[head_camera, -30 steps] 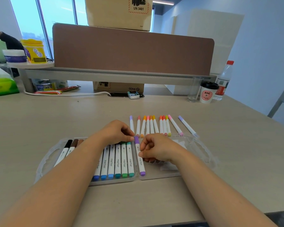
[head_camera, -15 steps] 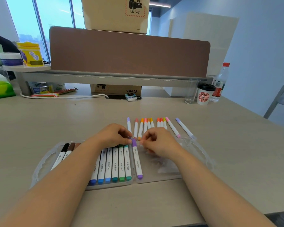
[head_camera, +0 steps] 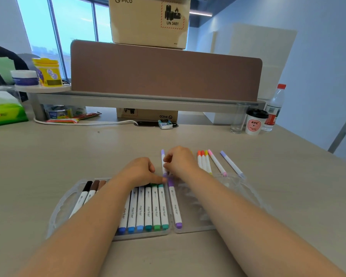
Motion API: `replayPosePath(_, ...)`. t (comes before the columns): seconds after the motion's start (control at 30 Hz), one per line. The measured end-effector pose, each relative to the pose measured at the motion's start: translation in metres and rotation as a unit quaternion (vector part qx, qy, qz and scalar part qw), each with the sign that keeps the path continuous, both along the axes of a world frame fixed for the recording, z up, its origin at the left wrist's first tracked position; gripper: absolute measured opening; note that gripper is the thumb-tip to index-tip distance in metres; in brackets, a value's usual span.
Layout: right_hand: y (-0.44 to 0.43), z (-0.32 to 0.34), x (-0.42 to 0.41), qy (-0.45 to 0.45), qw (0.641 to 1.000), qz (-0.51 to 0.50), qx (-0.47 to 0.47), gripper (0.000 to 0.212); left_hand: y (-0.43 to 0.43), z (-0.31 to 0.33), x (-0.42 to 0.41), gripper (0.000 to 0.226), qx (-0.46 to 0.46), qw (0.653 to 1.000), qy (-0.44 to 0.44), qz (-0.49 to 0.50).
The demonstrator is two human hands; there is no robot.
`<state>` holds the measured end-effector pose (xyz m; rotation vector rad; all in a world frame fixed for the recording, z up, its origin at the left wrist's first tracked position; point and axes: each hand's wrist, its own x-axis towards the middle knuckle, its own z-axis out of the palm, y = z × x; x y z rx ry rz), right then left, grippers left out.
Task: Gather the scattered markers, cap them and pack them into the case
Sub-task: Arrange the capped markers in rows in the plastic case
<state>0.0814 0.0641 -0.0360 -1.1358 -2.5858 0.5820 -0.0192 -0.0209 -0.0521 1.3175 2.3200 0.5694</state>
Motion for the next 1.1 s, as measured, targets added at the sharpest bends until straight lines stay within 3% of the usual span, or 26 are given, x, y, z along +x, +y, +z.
replayPosePath(0.1, 0.002, -0.005, -0.024, -0.076, 0.996, -0.023, 0.028, 0.011, -0.002, 0.004, -0.001, 0.036, -0.026, 1.000, -0.014, 0.005)
replayPosePath(0.17, 0.004, -0.009, -0.035, -0.112, 0.992, -0.024, 0.046, 0.028, -0.002, 0.004, -0.001, 0.034, -0.035, 0.999, -0.017, 0.007)
replayPosePath(0.23, 0.005, -0.009, -0.041, -0.109, 0.992, -0.039, 0.049, 0.034, -0.002, 0.004, -0.002, 0.035, -0.042, 0.999, -0.019, 0.010)
replayPosePath(0.33, 0.006, -0.009, -0.039, -0.062, 0.995, -0.059, 0.049, 0.007, -0.002, 0.005, -0.002, 0.042, -0.046, 0.999, -0.017, 0.014)
replayPosePath(0.4, 0.005, -0.008, -0.032, -0.023, 0.997, -0.066, 0.045, 0.020, -0.003, 0.005, -0.002, 0.047, -0.045, 0.999, -0.014, 0.018)
replayPosePath(0.47, 0.004, -0.003, -0.025, 0.034, 0.996, -0.077, 0.011, 0.033, -0.005, 0.005, -0.003, 0.049, -0.042, 0.999, -0.019, 0.018)
replayPosePath(0.6, 0.006, 0.012, -0.002, 0.187, 0.959, -0.096, -0.193, 0.040, -0.005, 0.005, -0.006, 0.047, -0.040, 0.998, -0.040, 0.015)
replayPosePath(0.8, -0.016, 0.019, 0.062, 0.187, 0.913, -0.032, -0.362, 0.029, -0.005, 0.006, -0.003, 0.032, -0.033, 0.998, -0.057, -0.004)
replayPosePath(1.1, -0.030, 0.004, 0.094, 0.150, 0.917, -0.029, -0.369, 0.010, -0.004, 0.005, -0.001, 0.020, -0.010, 0.998, -0.065, -0.020)
